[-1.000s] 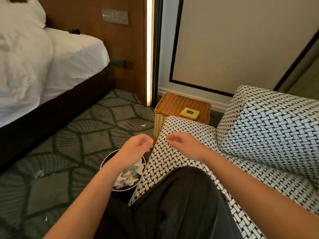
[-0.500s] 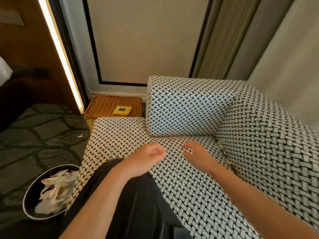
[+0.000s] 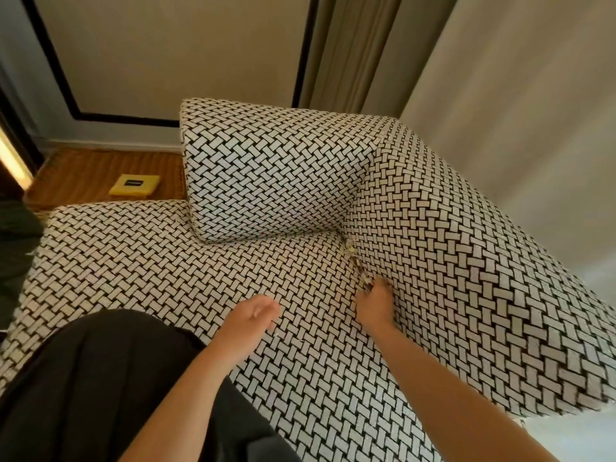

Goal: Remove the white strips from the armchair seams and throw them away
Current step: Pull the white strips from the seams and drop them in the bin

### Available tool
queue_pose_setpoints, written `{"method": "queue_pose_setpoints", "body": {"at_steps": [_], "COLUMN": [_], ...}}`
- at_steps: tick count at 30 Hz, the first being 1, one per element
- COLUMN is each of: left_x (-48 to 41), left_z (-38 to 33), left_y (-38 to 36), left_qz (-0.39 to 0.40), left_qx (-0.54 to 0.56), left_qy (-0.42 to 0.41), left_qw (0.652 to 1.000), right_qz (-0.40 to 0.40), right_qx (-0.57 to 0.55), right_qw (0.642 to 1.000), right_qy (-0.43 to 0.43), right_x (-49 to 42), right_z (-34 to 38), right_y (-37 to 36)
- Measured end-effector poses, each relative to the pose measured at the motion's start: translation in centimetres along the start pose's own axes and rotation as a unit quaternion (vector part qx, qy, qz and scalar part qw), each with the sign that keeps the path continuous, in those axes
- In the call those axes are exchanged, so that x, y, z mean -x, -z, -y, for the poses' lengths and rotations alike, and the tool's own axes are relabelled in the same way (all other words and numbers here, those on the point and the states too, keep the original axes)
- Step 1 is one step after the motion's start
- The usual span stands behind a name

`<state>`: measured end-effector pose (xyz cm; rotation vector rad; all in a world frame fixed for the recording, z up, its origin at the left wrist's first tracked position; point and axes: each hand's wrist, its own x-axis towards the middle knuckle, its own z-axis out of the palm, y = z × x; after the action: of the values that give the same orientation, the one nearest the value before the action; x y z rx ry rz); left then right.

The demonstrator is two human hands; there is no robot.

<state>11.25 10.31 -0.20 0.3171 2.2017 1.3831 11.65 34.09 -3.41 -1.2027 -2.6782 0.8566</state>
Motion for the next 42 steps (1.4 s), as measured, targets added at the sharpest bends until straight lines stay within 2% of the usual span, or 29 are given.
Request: {"method": "queue_pose_setpoints", "body": {"at_steps": [7, 13, 18, 22, 28, 31, 35, 37, 40, 42], "left_x": [-2.6, -3.3, -3.2, -3.3, -3.9, -3.9, -3.5, -3.3, -3.0, -2.8], "left_z": [0.8, 0.5, 0.5, 0.5, 0.9, 0.9, 0.8, 0.5, 0.1, -0.1], "left_y": [0.2, 0.2, 0.3, 0.3, 0.0, -0.3, -0.9, -1.1, -0.8, -0.4], "left_qz": [0.009, 0.02, 0.023, 0.023, 0.022, 0.032, 0.071, 0.097, 0.138, 0.139], "left_qx": [-0.009, 0.057, 0.079, 0.092, 0.13, 0.141, 0.172, 0.236, 0.359, 0.395], "left_qy": [0.013, 0.04, 0.044, 0.057, 0.094, 0.103, 0.124, 0.148, 0.167, 0.17], "left_qw": [1.0, 0.997, 0.996, 0.994, 0.987, 0.984, 0.975, 0.955, 0.908, 0.892], "right_qz": [-0.018, -0.062, -0.078, -0.111, -0.13, -0.105, -0.006, 0.04, 0.091, 0.134], "right_qx": [-0.018, 0.085, 0.107, 0.076, -0.051, -0.109, -0.191, -0.23, -0.25, -0.256], "right_qw": [0.998, 0.992, 0.99, 0.99, 0.989, 0.987, 0.978, 0.968, 0.956, 0.946], "right_qy": [-0.065, -0.074, -0.057, -0.03, 0.038, 0.056, 0.084, 0.095, 0.12, 0.147], "right_x": [-2.1, -2.8, -2.9, -2.5, -1.1, 1.5, 6.8, 9.0, 10.8, 11.6], "right_z": [0.8, 1.1, 1.0, 0.6, -0.5, -0.5, 0.9, 1.9, 3.5, 4.5], "right_y": [-1.4, -1.7, -1.8, -2.1, -3.0, -3.2, -3.8, -4.1, -4.8, -5.2]}}
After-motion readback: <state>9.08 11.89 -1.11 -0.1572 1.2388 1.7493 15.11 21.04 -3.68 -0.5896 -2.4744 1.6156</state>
